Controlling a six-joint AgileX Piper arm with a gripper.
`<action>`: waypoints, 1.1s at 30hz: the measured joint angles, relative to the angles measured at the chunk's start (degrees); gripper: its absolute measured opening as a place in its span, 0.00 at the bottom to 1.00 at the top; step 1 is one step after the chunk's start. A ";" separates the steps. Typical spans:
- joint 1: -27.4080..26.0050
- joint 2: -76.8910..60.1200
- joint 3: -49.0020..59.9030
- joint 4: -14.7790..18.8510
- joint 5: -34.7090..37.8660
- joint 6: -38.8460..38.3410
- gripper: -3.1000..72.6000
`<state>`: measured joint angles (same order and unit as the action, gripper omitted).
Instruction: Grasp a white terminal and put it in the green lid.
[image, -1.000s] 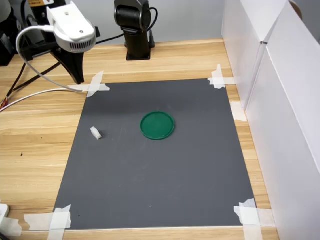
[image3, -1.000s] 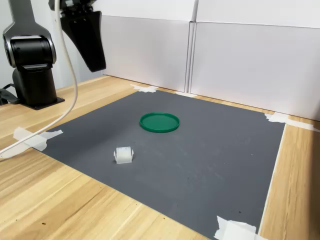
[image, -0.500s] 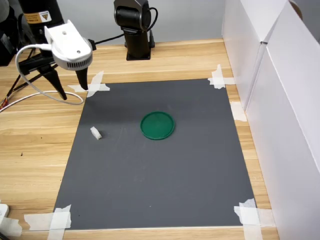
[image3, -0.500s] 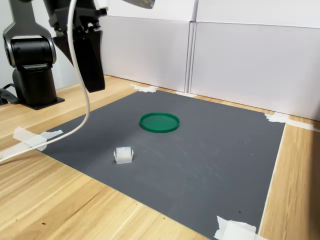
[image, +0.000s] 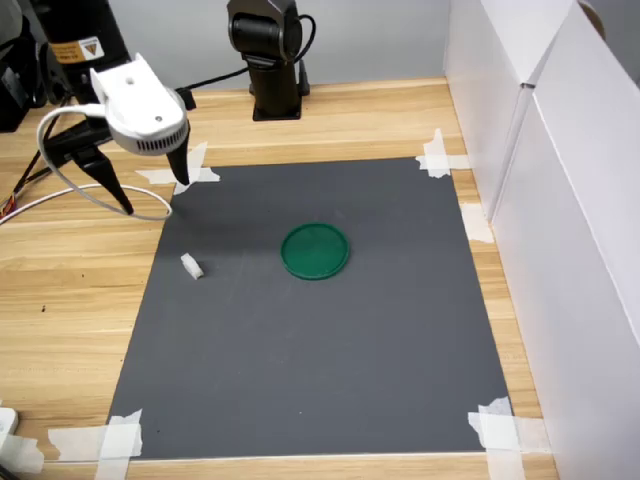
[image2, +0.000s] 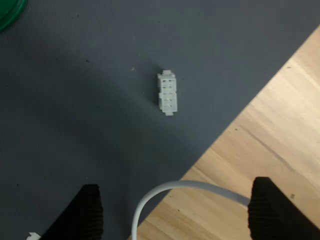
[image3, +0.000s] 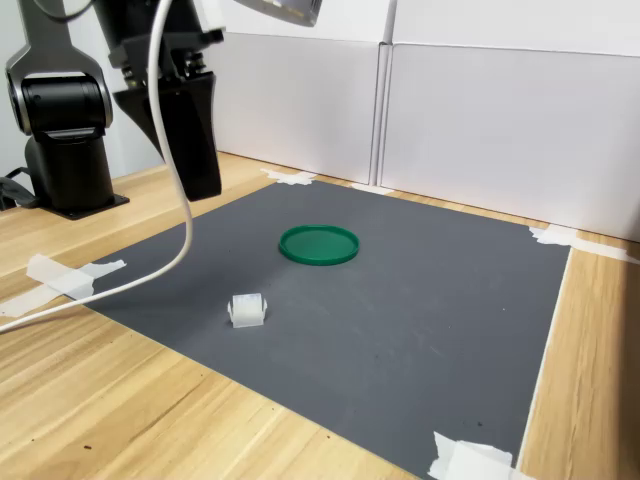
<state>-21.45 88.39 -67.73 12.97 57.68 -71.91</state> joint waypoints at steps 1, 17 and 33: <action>0.00 0.50 0.00 0.15 0.00 0.00 0.99; 3.73 7.62 -0.02 -0.55 -4.77 4.35 0.97; 3.94 12.47 -0.07 -2.06 -7.23 3.21 0.97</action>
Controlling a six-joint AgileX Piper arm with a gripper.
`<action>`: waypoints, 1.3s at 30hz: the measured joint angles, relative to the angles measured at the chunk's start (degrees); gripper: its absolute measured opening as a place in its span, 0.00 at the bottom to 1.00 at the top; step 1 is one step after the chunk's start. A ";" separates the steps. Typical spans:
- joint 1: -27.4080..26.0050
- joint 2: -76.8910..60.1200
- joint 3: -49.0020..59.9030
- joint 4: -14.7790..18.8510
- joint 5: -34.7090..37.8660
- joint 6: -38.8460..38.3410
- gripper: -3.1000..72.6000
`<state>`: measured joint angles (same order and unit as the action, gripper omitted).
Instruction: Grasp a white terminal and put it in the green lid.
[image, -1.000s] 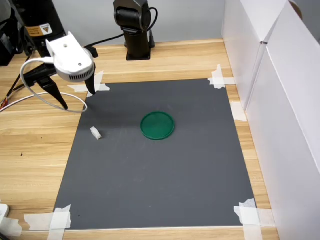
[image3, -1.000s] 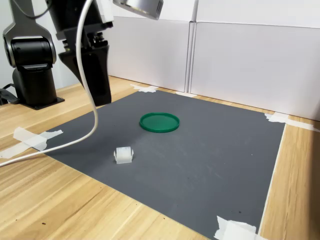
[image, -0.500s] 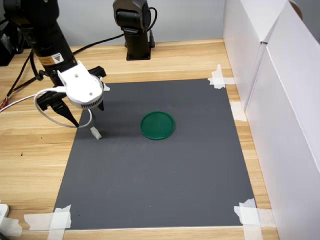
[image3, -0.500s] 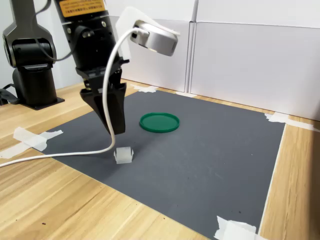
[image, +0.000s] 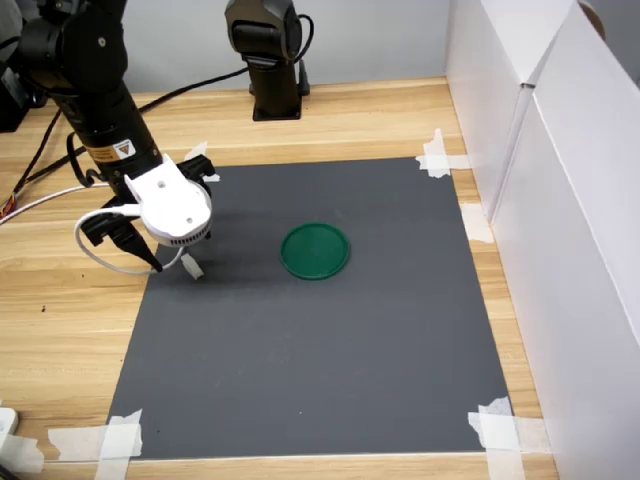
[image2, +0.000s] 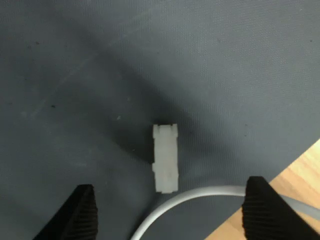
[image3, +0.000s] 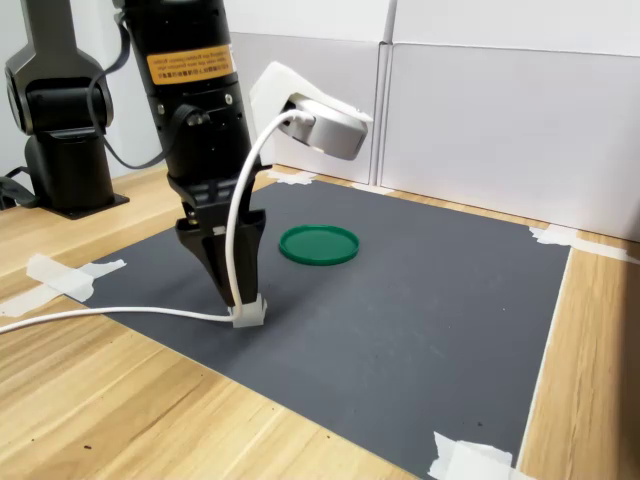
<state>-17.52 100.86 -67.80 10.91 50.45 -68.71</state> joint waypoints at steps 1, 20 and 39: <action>0.00 0.14 0.00 -0.08 -0.26 -0.41 0.97; 0.00 2.13 0.11 1.60 -1.33 -10.17 0.92; 0.00 3.98 0.11 1.16 -1.81 -6.58 0.83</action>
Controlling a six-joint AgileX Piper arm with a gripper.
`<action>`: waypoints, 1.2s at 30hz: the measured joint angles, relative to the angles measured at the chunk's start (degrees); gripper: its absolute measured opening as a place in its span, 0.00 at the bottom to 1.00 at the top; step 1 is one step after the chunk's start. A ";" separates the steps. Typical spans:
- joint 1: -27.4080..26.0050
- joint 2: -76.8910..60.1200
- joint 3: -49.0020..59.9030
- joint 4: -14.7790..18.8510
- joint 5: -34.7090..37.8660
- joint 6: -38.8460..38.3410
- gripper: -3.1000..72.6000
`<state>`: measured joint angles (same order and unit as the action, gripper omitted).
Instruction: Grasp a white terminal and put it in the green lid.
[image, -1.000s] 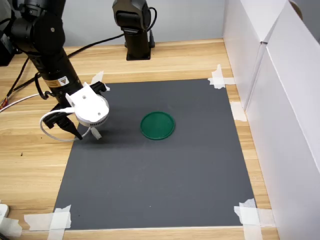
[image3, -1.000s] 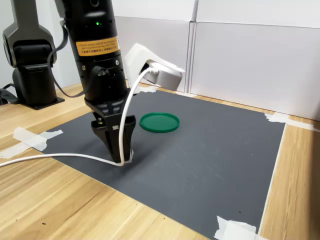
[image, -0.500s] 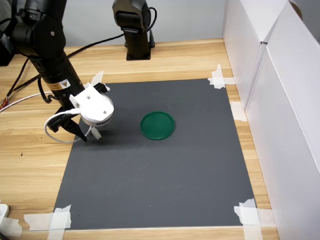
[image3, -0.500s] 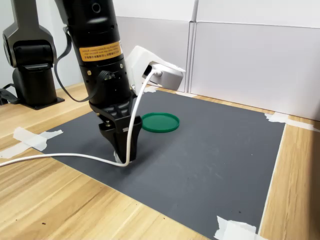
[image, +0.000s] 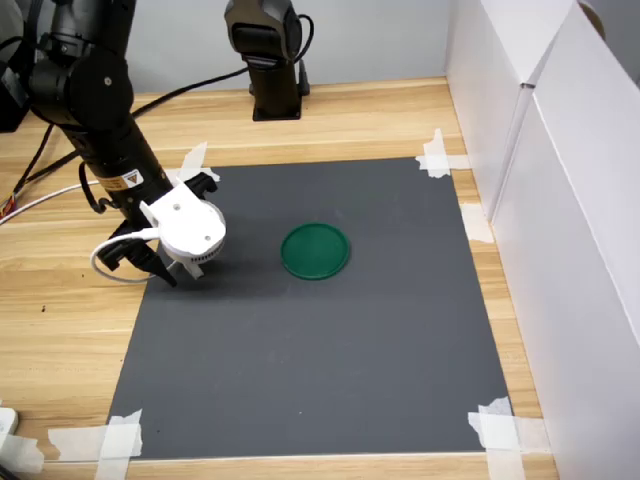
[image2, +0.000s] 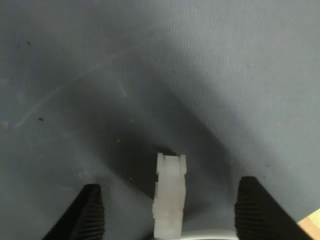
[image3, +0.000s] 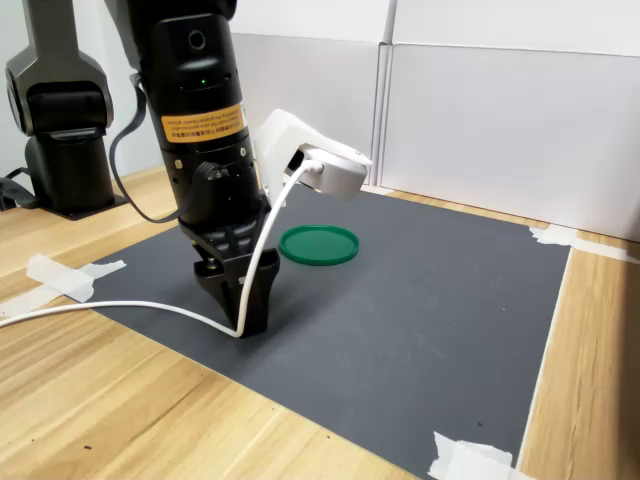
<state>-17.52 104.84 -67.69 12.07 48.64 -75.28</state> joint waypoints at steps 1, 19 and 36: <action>0.00 0.00 0.00 -0.07 0.00 0.18 0.80; 0.00 -0.22 0.00 -0.41 0.42 3.83 0.15; 5.39 -15.37 0.39 -2.14 7.47 8.61 0.15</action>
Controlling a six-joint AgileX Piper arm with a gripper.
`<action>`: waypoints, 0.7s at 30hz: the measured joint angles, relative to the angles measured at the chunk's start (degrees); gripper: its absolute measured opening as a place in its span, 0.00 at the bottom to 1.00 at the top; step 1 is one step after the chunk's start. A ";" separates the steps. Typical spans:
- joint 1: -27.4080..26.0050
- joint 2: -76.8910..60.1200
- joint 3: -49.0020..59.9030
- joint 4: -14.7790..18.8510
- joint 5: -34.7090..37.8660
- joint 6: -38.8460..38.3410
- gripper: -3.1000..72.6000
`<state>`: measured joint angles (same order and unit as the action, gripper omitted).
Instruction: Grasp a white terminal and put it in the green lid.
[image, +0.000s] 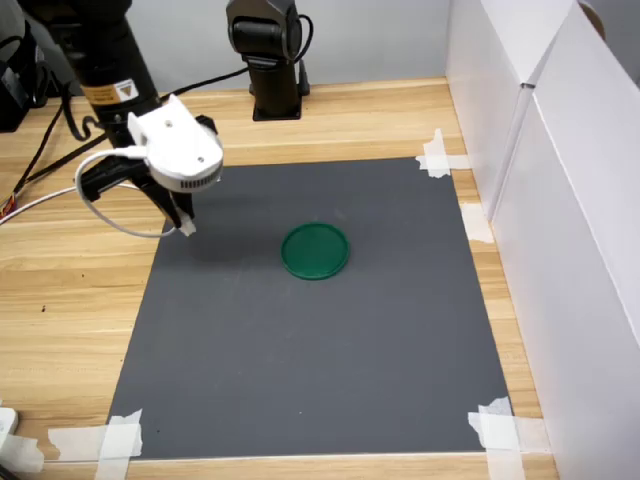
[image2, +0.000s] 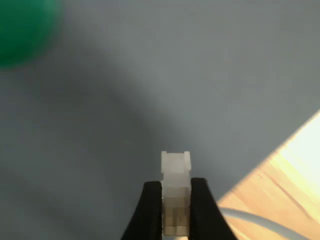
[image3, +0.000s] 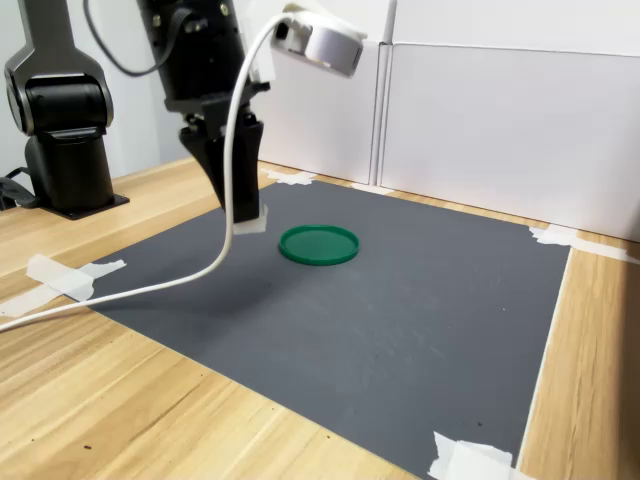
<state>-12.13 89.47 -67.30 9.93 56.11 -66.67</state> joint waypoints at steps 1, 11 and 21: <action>1.30 -0.54 0.00 -0.05 0.32 1.11 0.15; 13.07 -3.35 0.04 -1.15 2.79 10.35 0.15; 22.01 -3.40 1.95 -2.37 0.51 16.45 0.15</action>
<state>9.88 86.07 -65.35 7.57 56.62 -50.22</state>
